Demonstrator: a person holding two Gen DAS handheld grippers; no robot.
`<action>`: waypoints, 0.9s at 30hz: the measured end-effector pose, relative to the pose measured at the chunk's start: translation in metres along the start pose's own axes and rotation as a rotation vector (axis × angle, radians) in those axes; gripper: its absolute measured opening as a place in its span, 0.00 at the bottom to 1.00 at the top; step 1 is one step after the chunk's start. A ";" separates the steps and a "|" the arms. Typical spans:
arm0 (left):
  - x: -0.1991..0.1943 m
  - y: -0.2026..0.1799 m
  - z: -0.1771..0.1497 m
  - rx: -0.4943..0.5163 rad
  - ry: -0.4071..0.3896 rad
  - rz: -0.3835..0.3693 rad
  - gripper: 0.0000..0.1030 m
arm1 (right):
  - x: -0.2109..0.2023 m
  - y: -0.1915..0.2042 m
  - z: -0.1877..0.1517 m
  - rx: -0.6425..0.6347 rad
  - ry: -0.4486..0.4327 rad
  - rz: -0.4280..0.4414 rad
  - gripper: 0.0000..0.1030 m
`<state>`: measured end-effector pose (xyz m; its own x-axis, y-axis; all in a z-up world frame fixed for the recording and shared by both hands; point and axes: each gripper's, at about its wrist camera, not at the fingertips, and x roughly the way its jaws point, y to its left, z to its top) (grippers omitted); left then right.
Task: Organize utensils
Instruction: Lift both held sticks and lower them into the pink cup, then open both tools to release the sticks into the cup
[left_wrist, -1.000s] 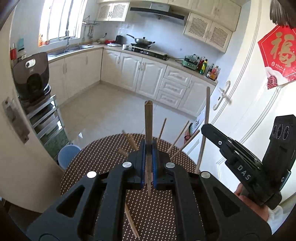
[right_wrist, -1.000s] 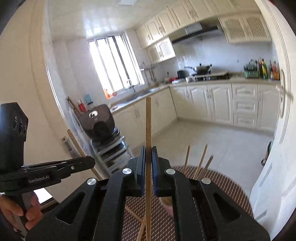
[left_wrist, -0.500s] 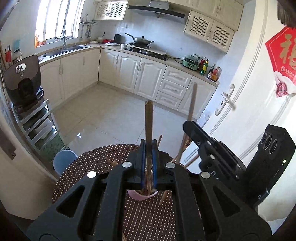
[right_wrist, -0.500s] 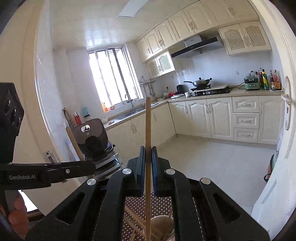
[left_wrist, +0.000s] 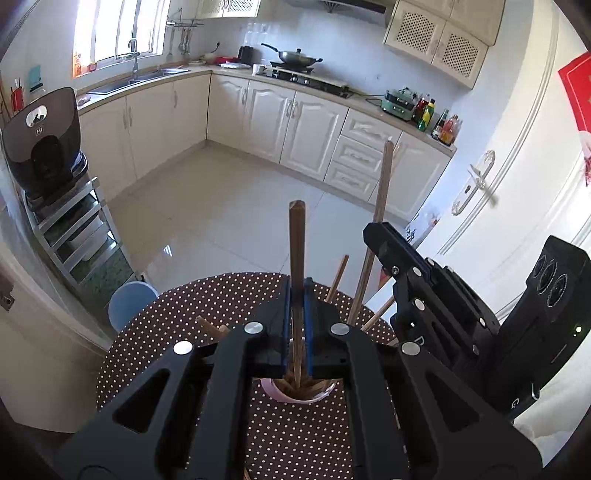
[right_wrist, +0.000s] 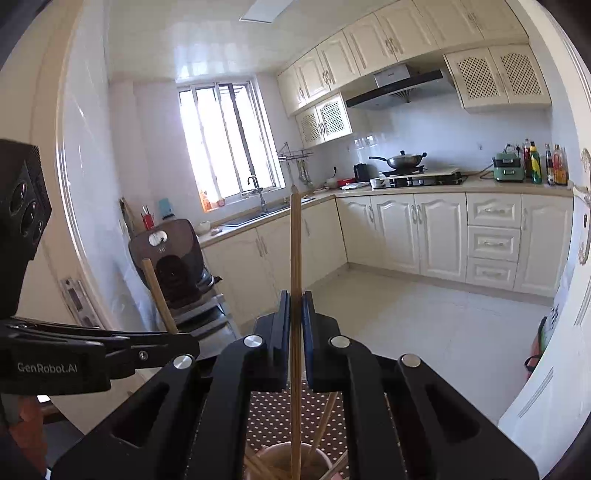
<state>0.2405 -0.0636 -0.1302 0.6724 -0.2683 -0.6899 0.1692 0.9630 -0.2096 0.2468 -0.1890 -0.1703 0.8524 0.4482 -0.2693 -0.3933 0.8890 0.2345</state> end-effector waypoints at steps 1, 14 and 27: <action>0.002 0.000 0.000 -0.004 0.009 0.001 0.06 | 0.002 0.000 -0.001 0.000 0.007 0.004 0.05; 0.004 -0.001 -0.020 0.007 0.047 -0.020 0.06 | -0.002 0.007 -0.013 -0.031 0.082 0.042 0.05; -0.002 -0.010 -0.049 0.037 0.094 -0.045 0.06 | -0.034 0.023 -0.029 -0.083 0.143 0.009 0.05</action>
<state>0.2022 -0.0743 -0.1607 0.5935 -0.3105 -0.7425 0.2252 0.9498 -0.2172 0.1988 -0.1812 -0.1824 0.7933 0.4599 -0.3988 -0.4331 0.8868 0.1612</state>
